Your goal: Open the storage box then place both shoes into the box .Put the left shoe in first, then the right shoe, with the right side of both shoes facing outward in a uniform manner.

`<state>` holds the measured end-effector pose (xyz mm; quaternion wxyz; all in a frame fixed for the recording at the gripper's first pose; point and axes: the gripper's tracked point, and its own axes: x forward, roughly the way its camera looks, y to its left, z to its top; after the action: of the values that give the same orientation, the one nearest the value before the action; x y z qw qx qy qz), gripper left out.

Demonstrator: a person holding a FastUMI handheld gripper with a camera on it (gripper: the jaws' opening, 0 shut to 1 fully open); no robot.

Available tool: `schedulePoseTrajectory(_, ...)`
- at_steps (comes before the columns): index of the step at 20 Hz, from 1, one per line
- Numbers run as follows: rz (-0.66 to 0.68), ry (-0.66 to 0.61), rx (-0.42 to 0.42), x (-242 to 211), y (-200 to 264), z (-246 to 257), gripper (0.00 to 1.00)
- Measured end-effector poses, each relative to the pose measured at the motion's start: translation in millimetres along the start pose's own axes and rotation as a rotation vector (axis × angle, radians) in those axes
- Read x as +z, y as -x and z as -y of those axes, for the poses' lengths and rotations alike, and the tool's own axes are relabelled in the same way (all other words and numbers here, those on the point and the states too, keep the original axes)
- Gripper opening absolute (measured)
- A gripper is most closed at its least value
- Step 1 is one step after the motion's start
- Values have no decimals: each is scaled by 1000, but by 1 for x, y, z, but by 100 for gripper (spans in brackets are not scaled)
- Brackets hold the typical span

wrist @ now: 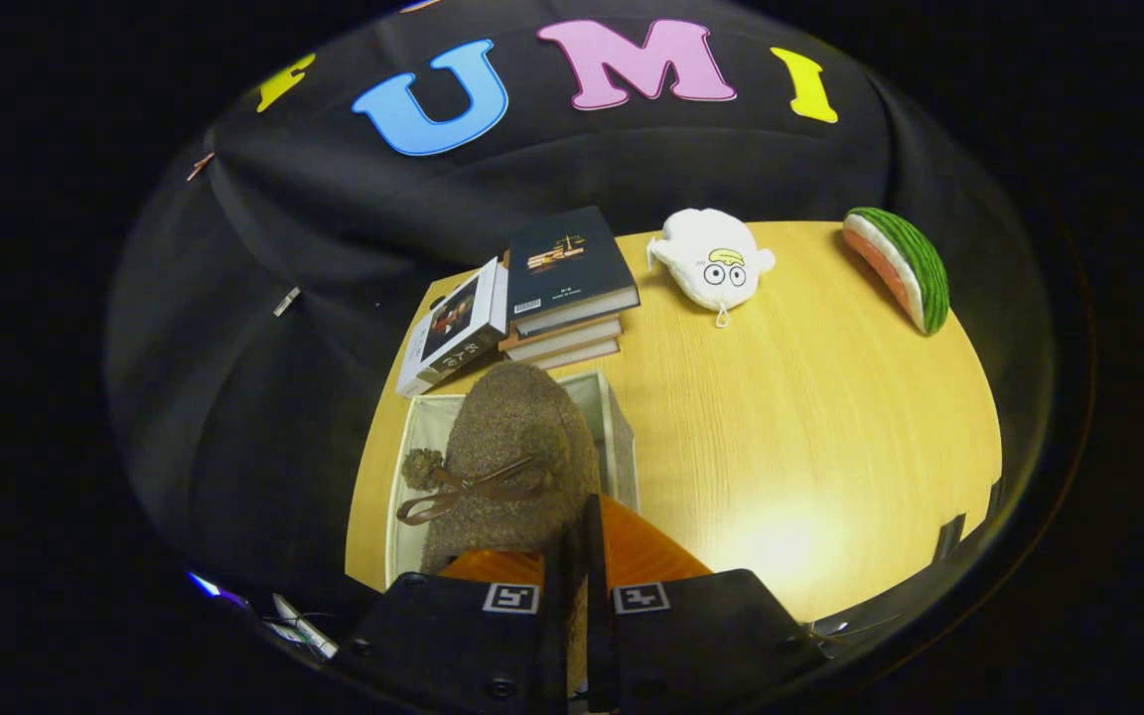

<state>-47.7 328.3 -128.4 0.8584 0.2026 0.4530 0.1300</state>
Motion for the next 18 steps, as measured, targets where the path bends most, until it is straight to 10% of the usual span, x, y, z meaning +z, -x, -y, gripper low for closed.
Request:
schedulePoseTrajectory(13,-71,134,-115,-32,-39,1,20)
schedulePoseTrajectory(15,-96,130,-86,-41,-35,-9,28)
schedulePoseTrajectory(18,-73,135,-43,-35,-32,-19,69)
